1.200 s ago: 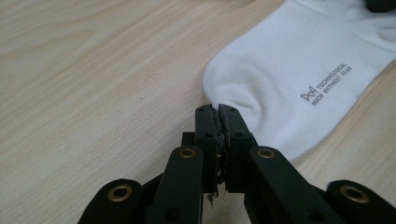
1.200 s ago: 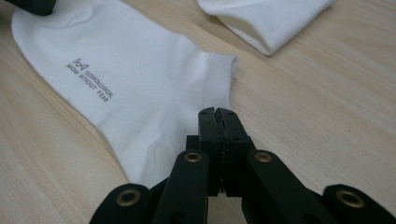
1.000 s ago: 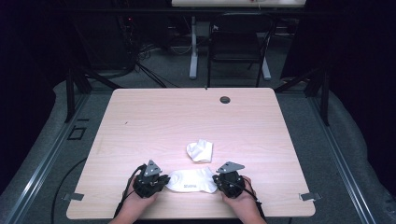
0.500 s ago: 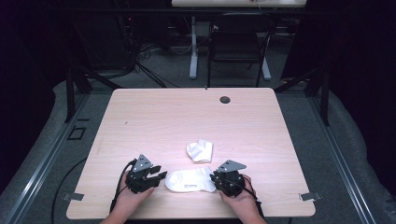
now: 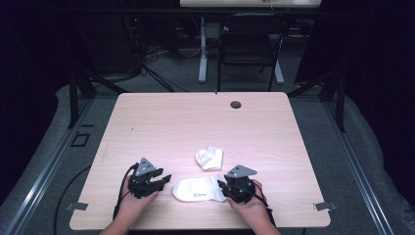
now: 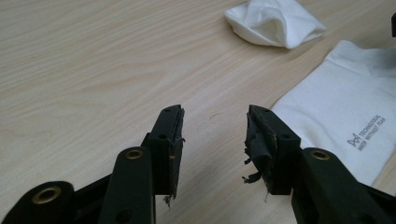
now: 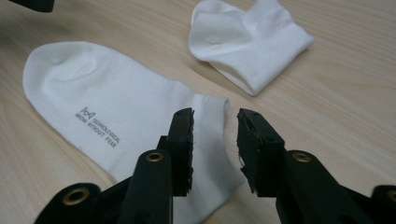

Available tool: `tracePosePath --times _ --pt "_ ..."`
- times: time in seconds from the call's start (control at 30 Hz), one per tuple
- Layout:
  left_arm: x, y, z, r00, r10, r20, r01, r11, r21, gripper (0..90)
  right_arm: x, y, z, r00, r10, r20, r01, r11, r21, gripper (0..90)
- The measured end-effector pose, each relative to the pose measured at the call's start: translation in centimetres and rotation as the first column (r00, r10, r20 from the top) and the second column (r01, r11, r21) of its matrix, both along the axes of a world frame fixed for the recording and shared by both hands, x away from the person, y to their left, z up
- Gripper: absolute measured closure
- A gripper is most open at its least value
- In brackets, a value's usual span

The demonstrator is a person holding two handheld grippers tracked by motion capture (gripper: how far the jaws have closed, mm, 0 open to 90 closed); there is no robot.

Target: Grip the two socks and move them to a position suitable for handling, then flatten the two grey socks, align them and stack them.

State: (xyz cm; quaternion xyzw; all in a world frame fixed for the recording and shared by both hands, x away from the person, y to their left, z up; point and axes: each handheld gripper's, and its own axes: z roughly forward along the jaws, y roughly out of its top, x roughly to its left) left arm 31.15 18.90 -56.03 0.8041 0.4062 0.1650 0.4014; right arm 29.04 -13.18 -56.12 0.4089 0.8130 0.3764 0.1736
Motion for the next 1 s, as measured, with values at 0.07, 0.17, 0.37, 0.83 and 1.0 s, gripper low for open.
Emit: tracePosePath --times 0.07,0.17,0.37,0.83,1.0 --pt "0.0 0.0 0.0 1.0000 0.002 -0.002 -0.002 1.0000 -0.001 55.7 0.3 0.0 0.1 1.0000 0.001 0.001 -0.001 1.000 0.000 61.9" --pt "0.1 -0.1 0.0 1.0000 -0.002 0.000 0.002 1.0000 0.006 55.7 0.6 0.0 0.4 1.0000 0.009 0.003 -0.009 1.000 0.001 60.2" --pt "0.1 0.0 0.1 0.9998 -0.017 -0.008 0.017 0.9998 -0.006 56.3 1.6 0.7 0.7 0.9996 0.027 0.001 -0.027 0.999 -0.028 56.8" --pt "0.3 -0.2 -0.2 0.9999 -0.010 0.004 0.010 0.9999 -0.003 55.9 4.0 2.7 2.4 0.9981 0.014 0.059 -0.013 0.999 -0.031 58.6" --pt "0.2 -0.3 -0.2 0.9999 -0.010 0.008 0.010 0.9999 0.010 54.3 5.0 3.9 2.8 0.9990 0.006 0.045 -0.005 0.999 -0.036 61.6"
